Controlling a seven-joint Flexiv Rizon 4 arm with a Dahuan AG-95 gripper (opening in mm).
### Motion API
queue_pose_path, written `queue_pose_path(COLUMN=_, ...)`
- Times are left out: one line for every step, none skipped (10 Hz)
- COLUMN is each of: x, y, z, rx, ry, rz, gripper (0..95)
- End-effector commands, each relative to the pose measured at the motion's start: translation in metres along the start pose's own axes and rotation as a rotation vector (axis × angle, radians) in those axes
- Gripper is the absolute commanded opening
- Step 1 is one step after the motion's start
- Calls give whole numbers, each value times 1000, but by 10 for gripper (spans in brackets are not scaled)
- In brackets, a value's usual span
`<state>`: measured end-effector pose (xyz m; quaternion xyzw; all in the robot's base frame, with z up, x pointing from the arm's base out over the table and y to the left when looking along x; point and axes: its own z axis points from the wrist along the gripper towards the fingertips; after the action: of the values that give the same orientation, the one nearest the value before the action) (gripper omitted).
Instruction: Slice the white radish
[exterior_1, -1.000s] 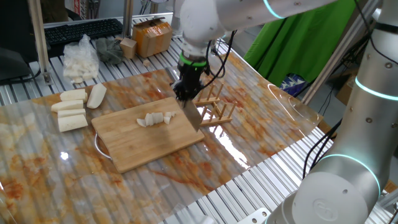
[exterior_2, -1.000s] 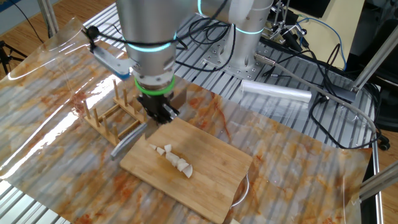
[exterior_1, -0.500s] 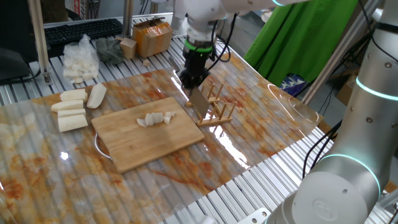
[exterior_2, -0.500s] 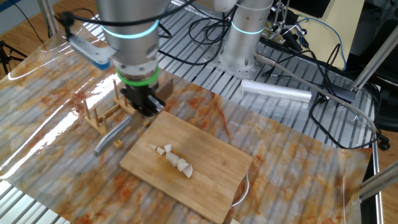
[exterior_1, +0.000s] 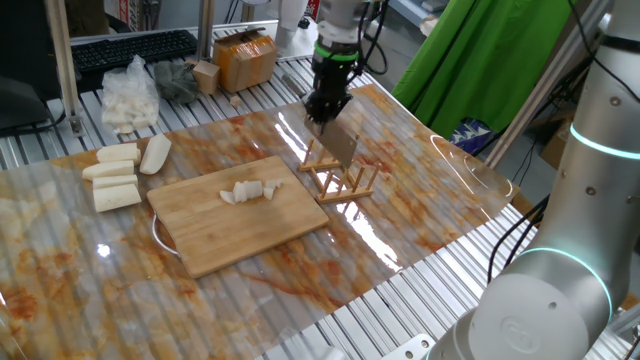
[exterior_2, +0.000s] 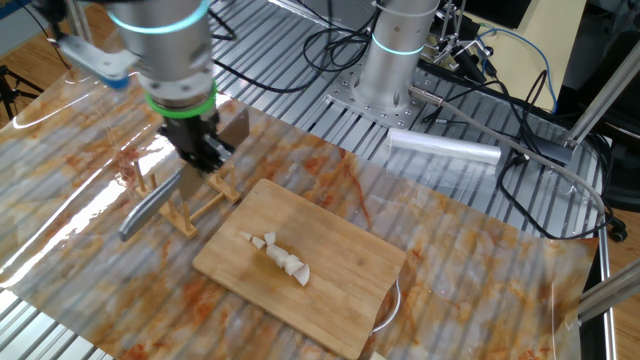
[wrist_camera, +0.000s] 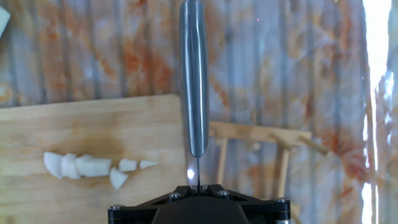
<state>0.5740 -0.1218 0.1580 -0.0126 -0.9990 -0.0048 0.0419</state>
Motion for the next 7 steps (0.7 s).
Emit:
queue_pose_path(x=-3, y=-9, z=-1, rx=-9, ry=1, rz=-10, gripper=0)
queue_pose_path(x=-4, y=-12, z=-1, rx=-7, ry=-3, rz=-12, gripper=0)
queue_pose_path(x=-6, y=-16, z=1, rx=1, ry=-10, rz=-18, gripper=0)
queue_pose_path(x=-7, y=-18, z=3, rx=1, ry=-16, rz=-17, gripper=0)
queue_pose_path(x=-9, y=-19, z=5, rx=4, ry=-30, rz=-12, gripper=0)
queue_pose_path(x=-10, y=-20, z=6, rx=8, ry=-37, rz=-13, gripper=0)
queue_pose_path(x=-10, y=-21, z=7, rx=18, ry=-40, rz=-5, gripper=0)
